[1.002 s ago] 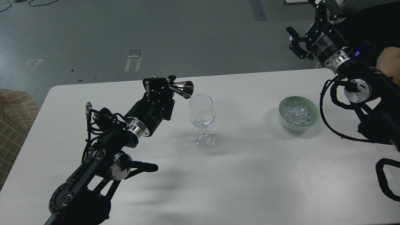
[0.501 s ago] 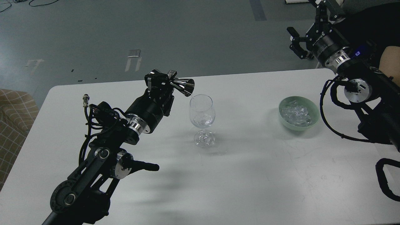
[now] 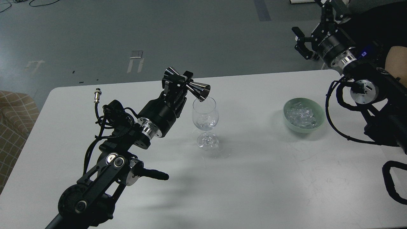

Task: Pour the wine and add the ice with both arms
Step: 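Tilt the jigger over the wine glass with the left gripper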

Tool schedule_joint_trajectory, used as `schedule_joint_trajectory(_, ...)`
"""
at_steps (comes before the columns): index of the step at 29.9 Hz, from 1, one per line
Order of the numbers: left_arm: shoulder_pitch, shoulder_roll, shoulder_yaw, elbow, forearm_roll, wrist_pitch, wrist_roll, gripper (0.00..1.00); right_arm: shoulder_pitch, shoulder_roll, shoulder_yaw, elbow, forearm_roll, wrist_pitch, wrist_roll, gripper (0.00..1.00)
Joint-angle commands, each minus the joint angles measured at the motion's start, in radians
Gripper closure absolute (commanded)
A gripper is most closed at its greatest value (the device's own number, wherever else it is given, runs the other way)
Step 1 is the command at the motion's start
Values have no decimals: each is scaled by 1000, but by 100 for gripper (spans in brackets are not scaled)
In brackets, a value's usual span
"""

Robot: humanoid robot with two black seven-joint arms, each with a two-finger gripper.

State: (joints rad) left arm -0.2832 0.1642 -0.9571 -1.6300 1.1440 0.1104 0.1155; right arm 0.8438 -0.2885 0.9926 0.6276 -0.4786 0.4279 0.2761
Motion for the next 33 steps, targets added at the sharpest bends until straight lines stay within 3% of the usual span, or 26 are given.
schedule_joint_trajectory(1,-1,11,0,4,5,0,-14,100,-2,3,-2,0,0,0,0,0)
schedule_joint_trajectory(5,1,46,1,4,43,0,-42,100,0,3,0,-2,0,0,0,0)
schedule_joint_trajectory(15,-16,51,21,-5,155,0,-43,100,14,8,0,3,0,-37,-6,0)
schedule_joint_trajectory(22,-59,54,46,-13,157,0,-43,100,145,11,-2,4,11,-228,-135,0)
schedule_joint_trajectory(26,-71,55,58,-11,157,0,-43,100,202,12,-2,6,11,-317,-173,0)
schedule_joint_trajectory(30,-82,61,78,-11,157,0,-43,100,262,58,-6,4,11,-429,-242,0)
schedule_joint_trajectory(33,-83,60,81,-11,155,0,-42,100,270,75,-5,4,11,-454,-250,0)
